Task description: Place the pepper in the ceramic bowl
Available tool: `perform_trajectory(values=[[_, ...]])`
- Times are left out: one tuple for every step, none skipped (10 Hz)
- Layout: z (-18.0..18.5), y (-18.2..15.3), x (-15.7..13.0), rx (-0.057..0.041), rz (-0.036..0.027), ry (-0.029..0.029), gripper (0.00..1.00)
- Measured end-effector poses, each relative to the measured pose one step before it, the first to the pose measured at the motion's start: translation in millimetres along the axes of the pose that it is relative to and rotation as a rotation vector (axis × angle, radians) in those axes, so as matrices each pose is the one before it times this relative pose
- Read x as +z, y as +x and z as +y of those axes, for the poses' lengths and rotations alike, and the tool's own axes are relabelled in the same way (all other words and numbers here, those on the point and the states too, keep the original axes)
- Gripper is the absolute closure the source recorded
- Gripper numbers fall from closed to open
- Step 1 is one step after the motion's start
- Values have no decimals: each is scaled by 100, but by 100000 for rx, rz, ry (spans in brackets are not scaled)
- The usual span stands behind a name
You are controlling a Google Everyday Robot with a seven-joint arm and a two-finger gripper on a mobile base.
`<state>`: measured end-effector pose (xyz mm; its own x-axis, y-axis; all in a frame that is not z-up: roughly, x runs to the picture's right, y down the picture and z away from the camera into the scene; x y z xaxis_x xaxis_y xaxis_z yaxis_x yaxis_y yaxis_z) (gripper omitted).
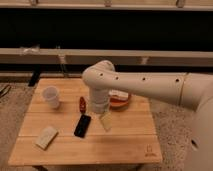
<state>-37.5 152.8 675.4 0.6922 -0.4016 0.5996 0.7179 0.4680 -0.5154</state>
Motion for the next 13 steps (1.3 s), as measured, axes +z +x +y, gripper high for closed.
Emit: perform_trajectory(values=[[-3,-1,1,-3,-2,-3,20],[-4,-1,-4,-5,0,11,20],[0,-1,-2,0,3,2,20],[4,2,4,6,0,-9,20],[1,-3,6,-10,-5,-11,20],[-5,-7,-3,-9,-4,11,20],[-2,-3,0,-8,-5,1,20],[-25,-9,-10,-46,21,16,20],[-60,40,-23,-268,59,134,20],[-407,485,240,-2105,-289,443,20],[-547,671,110,-1532,-383,878,20],[-1048,1683,135,-2498,-494,1898,20],[-1136,1833,89,-2639,-315,2188,20]])
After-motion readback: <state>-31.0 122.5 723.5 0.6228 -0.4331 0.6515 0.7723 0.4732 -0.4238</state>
